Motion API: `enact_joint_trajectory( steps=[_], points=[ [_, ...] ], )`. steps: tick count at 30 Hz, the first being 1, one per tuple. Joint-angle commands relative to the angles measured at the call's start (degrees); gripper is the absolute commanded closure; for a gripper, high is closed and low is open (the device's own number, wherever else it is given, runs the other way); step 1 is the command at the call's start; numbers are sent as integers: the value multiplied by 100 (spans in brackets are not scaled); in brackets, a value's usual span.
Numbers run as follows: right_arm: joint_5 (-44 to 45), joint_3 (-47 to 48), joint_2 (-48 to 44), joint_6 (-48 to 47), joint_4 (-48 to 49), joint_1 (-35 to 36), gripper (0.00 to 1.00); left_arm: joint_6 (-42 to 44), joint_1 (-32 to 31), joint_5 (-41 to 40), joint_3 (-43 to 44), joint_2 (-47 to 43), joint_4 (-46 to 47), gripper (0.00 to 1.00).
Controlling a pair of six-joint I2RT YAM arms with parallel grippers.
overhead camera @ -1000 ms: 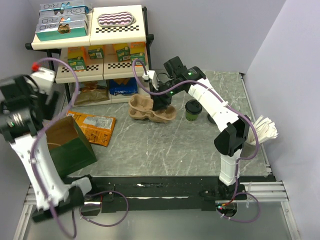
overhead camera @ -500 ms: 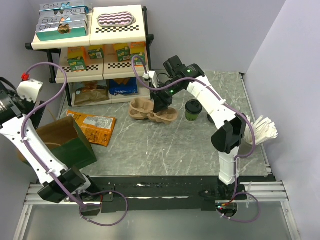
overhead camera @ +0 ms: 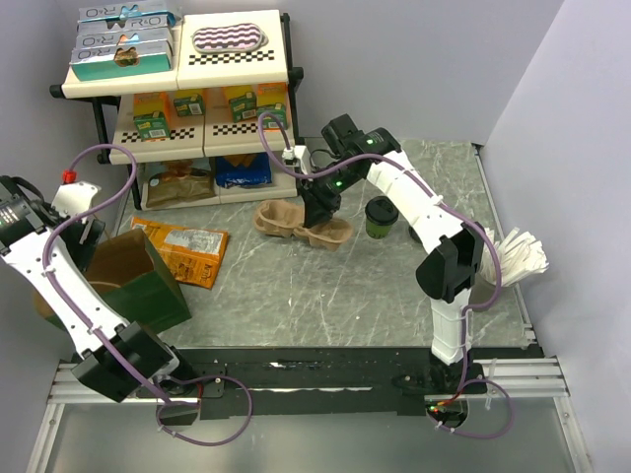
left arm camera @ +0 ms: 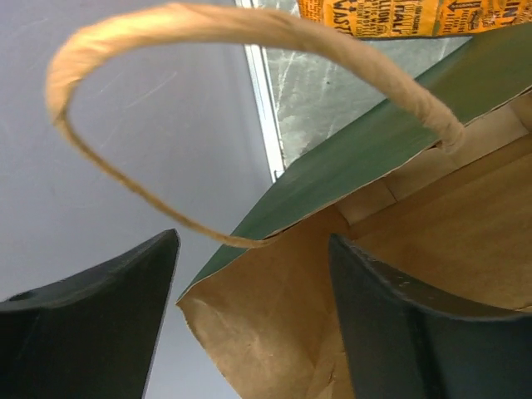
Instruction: Pack the takeout coffee
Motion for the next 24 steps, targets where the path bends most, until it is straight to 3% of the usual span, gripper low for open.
enact_joint_trajectory(
  steps=[1,10,14,17,18,19,21,24],
  points=[
    [-22,-46,-191,89,-79,-26,100,-46,31,292,-3,-9,-154,26],
    [-21,25,-129,10,-114,-34,100,-3,40,231,-196,-211,-154,44],
    [40,-10,-147,-25,-114,-25,100,-20,31,38,-328,-378,-154,63],
    [172,-81,-199,89,-35,-34,100,85,31,3,-433,-579,-163,66],
    [337,-124,-217,176,113,-34,100,138,40,20,-469,-641,-163,72],
    [417,-212,-243,325,167,-52,100,182,31,55,-539,-703,-154,86],
    [750,-300,-349,431,333,-43,100,296,31,221,-627,-931,-154,97],
    [1094,-581,-682,792,930,-130,100,498,31,520,-820,-1248,-163,99]
  ],
)
